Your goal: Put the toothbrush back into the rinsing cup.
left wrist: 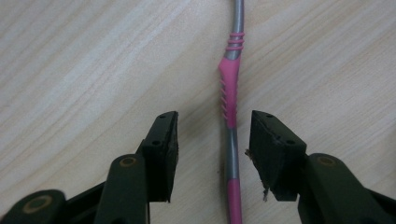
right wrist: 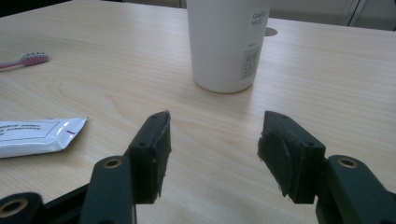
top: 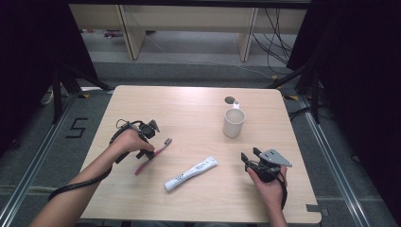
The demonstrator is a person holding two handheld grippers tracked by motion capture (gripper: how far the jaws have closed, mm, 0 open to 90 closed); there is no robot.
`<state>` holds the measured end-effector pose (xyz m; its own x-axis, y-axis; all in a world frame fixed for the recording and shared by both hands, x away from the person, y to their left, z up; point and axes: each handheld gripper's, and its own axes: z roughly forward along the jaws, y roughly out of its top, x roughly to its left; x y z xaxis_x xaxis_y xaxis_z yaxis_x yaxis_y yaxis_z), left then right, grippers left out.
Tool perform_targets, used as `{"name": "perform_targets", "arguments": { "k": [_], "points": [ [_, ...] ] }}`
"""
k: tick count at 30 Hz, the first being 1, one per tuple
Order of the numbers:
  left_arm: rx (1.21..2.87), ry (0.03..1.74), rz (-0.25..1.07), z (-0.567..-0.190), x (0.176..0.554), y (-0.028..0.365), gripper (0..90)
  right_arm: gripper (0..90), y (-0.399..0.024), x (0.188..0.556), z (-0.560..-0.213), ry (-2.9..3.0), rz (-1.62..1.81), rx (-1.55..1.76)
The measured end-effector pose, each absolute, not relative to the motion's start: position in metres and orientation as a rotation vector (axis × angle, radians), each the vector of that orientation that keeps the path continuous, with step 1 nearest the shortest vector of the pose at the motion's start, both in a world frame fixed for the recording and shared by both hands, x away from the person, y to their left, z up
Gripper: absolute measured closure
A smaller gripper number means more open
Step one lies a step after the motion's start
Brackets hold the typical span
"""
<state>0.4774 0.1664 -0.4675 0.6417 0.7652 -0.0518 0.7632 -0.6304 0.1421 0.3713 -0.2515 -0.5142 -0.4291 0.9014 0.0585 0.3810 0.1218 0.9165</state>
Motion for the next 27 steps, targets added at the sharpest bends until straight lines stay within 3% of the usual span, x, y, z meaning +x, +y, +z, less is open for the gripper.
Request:
{"name": "perform_targets", "arguments": {
  "k": [27],
  "points": [
    [2.788, 1.209, 0.006, -0.477, 0.487, 0.152, 63.5, 43.4, -0.253, 0.371, -0.514, 1.897, 1.264, 1.230]
  ]
}}
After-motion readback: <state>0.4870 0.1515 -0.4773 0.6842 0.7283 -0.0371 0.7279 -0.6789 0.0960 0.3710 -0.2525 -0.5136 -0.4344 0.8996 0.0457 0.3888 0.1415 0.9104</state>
